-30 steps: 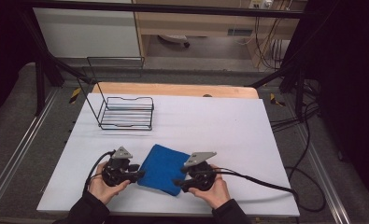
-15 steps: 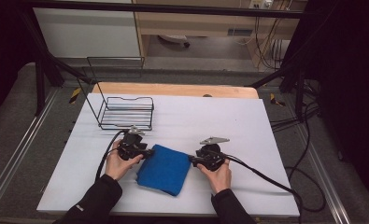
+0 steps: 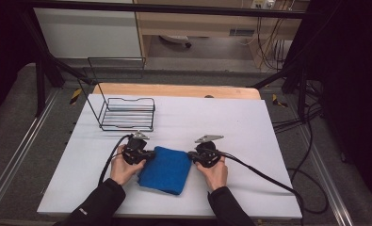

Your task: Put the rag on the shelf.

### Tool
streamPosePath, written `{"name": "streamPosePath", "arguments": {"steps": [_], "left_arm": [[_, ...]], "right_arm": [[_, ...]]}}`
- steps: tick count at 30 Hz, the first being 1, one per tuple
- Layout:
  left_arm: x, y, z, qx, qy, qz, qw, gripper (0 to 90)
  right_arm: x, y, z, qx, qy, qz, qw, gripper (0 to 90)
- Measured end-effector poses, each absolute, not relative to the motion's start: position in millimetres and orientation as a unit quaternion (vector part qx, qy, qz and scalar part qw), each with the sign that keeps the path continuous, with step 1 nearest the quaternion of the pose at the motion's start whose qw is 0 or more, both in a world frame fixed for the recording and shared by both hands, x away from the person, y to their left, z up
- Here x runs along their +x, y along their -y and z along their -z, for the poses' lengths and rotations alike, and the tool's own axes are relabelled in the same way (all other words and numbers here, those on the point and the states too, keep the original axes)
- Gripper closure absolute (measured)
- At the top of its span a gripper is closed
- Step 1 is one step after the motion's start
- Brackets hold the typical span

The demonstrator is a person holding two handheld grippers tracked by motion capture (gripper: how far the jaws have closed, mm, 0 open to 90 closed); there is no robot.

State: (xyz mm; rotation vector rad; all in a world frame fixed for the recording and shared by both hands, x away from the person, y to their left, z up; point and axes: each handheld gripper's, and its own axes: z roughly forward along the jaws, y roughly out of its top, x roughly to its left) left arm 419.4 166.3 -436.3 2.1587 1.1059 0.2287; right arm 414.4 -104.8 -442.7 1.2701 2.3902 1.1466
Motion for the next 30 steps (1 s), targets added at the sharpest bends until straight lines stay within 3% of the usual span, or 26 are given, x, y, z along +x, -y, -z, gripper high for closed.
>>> {"name": "streamPosePath", "arguments": {"steps": [3, 8, 10, 15, 17, 21, 26, 30], "left_arm": [[411.1, -173.8, 432.0, 0.821, -0.435, -0.110, 0.352, 85.9], [399.5, -186.5, 434.9, 0.800, -0.457, -0.116, 0.371, 83.3], [402.1, -188.1, 436.5, 0.799, -0.456, -0.117, 0.374, 78.4], [419.2, -193.5, 430.6, 0.797, -0.451, -0.118, 0.385, 54.6], [425.0, -193.6, 431.0, 0.800, -0.442, -0.120, 0.388, 50.6], [435.1, -189.1, 437.9, 0.812, -0.436, -0.115, 0.369, 51.1], [446.0, -185.9, 445.1, 0.810, -0.447, -0.098, 0.367, 62.7], [446.0, -185.7, 445.7, 0.812, -0.446, -0.091, 0.366, 66.5]], "right_arm": [[424.7, 96.2, 435.6, 0.402, -0.817, -0.395, 0.125, 87.2], [438.6, 84.4, 435.3, 0.386, -0.826, -0.391, 0.127, 83.2], [441.4, 84.2, 436.8, 0.389, -0.827, -0.386, 0.130, 74.7], [432.1, 96.7, 423.7, 0.386, -0.814, -0.415, 0.127, 53.8], [428.0, 103.7, 419.4, 0.384, -0.812, -0.421, 0.128, 48.1], [419.1, 117.8, 417.1, 0.389, -0.806, -0.431, 0.115, 38.0], [412.2, 130.1, 421.3, 0.393, -0.802, -0.437, 0.108, 36.6], [412.5, 129.6, 423.4, 0.396, -0.805, -0.430, 0.105, 36.7]]}}
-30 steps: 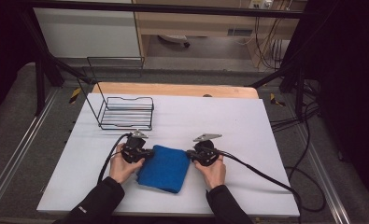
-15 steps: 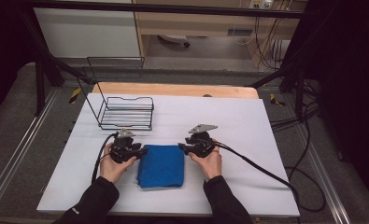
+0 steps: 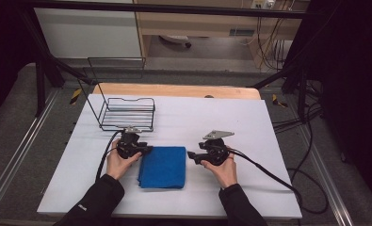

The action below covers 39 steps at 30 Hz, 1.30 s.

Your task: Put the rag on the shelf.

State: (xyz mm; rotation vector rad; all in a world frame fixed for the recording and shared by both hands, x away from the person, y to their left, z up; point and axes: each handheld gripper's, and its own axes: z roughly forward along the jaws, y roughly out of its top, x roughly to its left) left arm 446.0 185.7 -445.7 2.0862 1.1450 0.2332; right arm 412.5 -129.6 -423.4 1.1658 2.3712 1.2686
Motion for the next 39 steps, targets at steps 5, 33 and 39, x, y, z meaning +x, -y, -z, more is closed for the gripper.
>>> {"name": "streamPosePath", "arguments": {"steps": [5, 33, 39], "left_arm": [[446.7, -186.3, 446.9, 0.810, -0.449, -0.074, 0.370, 74.9], [442.7, -182.5, 448.3, 0.818, -0.429, -0.085, 0.373, 84.0], [442.2, -184.5, 446.2, 0.814, -0.431, -0.085, 0.381, 84.6]], "right_arm": [[420.0, 119.8, 424.4, 0.407, -0.799, -0.433, 0.093, 40.0], [454.6, 84.6, 446.7, 0.446, -0.816, -0.367, 0.035, 85.4], [451.5, 85.6, 442.6, 0.445, -0.813, -0.374, 0.039, 86.5]]}}
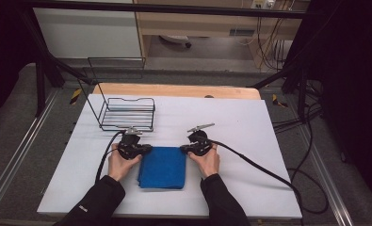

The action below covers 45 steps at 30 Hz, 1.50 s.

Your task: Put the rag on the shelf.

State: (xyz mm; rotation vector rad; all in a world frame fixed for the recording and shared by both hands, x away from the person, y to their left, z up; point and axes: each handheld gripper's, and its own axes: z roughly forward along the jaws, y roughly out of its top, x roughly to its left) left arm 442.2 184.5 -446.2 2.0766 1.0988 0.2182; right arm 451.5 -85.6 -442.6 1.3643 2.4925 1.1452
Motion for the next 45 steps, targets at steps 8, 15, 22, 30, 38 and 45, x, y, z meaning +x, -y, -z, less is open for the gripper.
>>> {"name": "streamPosePath", "arguments": {"steps": [8, 15, 22, 30, 38, 45], "left_arm": [[431.5, -191.5, 431.0, 0.799, -0.424, -0.097, 0.415, 84.5], [417.1, -198.2, 414.8, 0.789, -0.404, -0.112, 0.448, 84.4], [406.1, -201.7, 399.6, 0.779, -0.394, -0.128, 0.471, 84.4], [397.0, -202.1, 386.1, 0.767, -0.389, -0.141, 0.491, 84.4], [388.2, -203.1, 373.1, 0.752, -0.382, -0.169, 0.510, 84.4], [381.3, -205.4, 361.5, 0.737, -0.374, -0.192, 0.529, 84.4]], "right_arm": [[440.3, 88.4, 425.2, 0.430, -0.800, -0.415, 0.057, 86.6], [426.2, 93.7, 404.2, 0.413, -0.786, -0.455, 0.072, 86.7], [416.8, 97.6, 390.8, 0.395, -0.780, -0.478, 0.085, 86.8], [410.1, 100.9, 379.3, 0.382, -0.771, -0.499, 0.101, 86.9], [402.3, 100.3, 361.7, 0.355, -0.765, -0.520, 0.137, 87.0], [397.9, 99.0, 349.6, 0.340, -0.759, -0.533, 0.156, 87.0]]}}
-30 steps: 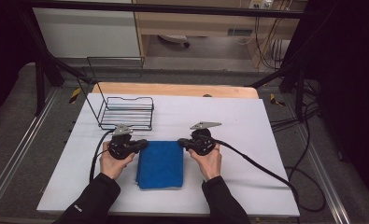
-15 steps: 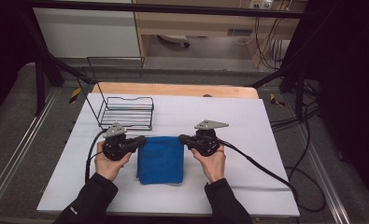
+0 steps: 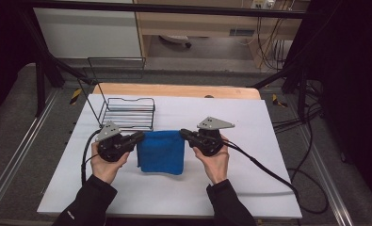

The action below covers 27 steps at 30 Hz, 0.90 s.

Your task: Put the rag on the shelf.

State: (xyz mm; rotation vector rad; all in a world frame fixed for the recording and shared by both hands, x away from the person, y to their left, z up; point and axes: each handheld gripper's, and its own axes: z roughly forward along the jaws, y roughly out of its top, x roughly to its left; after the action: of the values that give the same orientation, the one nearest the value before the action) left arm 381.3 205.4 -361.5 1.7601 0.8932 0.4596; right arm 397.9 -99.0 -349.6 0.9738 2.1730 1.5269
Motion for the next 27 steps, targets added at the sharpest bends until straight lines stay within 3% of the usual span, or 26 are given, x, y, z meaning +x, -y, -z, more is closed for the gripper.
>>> {"name": "streamPosePath", "arguments": {"steps": [27], "left_arm": [[373.5, -224.1, 333.0, 0.701, -0.366, -0.231, 0.567, 84.5]], "right_arm": [[391.6, 80.2, 314.0, 0.301, -0.739, -0.569, 0.201, 87.2]]}}
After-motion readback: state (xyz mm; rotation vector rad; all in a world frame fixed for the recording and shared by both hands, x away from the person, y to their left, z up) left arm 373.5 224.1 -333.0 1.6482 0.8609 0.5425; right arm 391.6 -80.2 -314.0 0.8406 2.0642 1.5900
